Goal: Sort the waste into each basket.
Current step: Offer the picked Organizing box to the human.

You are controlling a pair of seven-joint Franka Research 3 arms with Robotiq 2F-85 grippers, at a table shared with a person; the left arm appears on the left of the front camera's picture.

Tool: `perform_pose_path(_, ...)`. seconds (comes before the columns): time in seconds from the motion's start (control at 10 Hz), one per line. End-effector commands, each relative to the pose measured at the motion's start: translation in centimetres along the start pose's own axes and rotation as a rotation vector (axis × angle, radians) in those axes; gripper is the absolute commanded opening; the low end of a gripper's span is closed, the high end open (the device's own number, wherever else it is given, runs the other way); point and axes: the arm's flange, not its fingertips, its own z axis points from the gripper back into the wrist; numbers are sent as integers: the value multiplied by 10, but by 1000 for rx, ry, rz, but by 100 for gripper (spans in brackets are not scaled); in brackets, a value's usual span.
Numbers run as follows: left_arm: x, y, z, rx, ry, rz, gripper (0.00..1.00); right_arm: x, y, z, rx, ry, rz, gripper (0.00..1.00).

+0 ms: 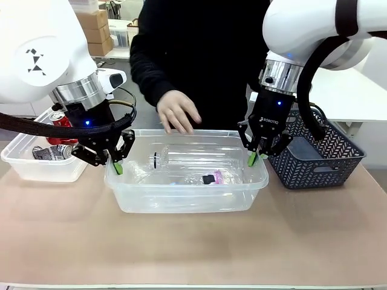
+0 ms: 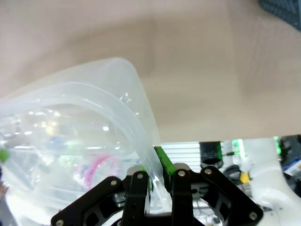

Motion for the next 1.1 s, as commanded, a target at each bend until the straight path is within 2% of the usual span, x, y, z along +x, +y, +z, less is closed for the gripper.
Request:
perform_pose_path(0.0, 3, 8, 4, -7, -16, 26, 0, 0, -4, 3, 17, -2, -27, 0)
perform_pose_path(0.9, 3, 8, 4, -7, -16, 26, 0, 0, -4, 3, 17, -2, -27, 0)
perform_pose_path(1.0, 0, 0, 0, 0, 0, 0, 4, 0, 0, 0, 0, 0, 0, 6)
